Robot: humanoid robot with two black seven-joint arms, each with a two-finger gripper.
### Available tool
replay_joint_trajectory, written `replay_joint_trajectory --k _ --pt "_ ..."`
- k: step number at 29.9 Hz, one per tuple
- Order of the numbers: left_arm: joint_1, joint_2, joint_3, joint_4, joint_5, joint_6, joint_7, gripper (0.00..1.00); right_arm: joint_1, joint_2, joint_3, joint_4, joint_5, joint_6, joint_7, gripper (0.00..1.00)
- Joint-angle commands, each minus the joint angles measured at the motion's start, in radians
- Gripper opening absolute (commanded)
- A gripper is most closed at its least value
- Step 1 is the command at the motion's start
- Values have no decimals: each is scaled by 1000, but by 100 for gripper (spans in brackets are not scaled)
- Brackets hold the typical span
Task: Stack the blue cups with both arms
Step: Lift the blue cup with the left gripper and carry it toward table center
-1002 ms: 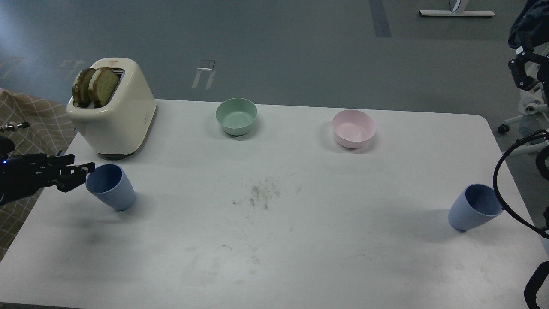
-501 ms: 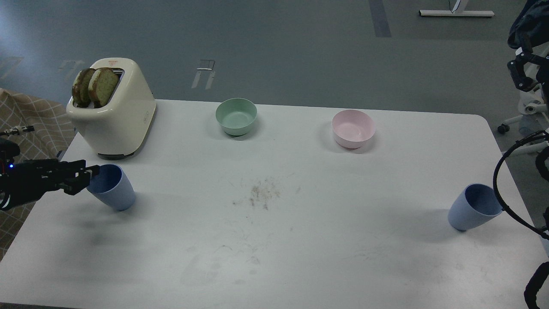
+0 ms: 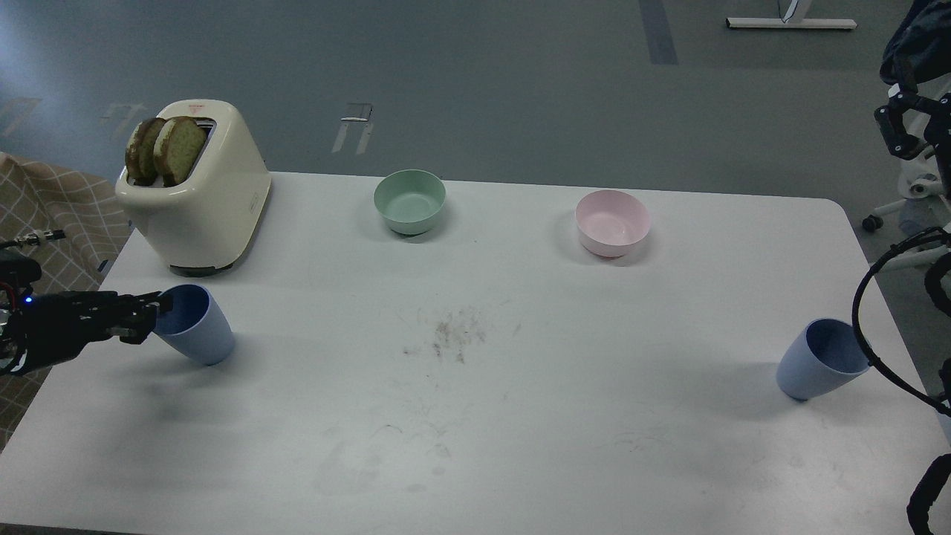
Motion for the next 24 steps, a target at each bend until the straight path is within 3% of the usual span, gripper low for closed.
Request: replay_joint_trajectory --k 1,8,15,19,24 --pt "0 3 3 0 8 1 -6 0 0 0 1 -1 0 0 1 100" --pt "-50 38 -8 -46 11 -1 -6 0 -5 0 4 -1 0 0 1 100" --pt "-230 46 -2 -204 66 -45 -3 0 -17 -13 11 0 0 0 1 100" --pt "-360 -118 -2 -238 236 -186 1 0 -17 -26 12 2 0 0 1 100" --pt "-457 -289 1 -236 307 -300 11 0 -32 -42 15 18 0 0 1 100"
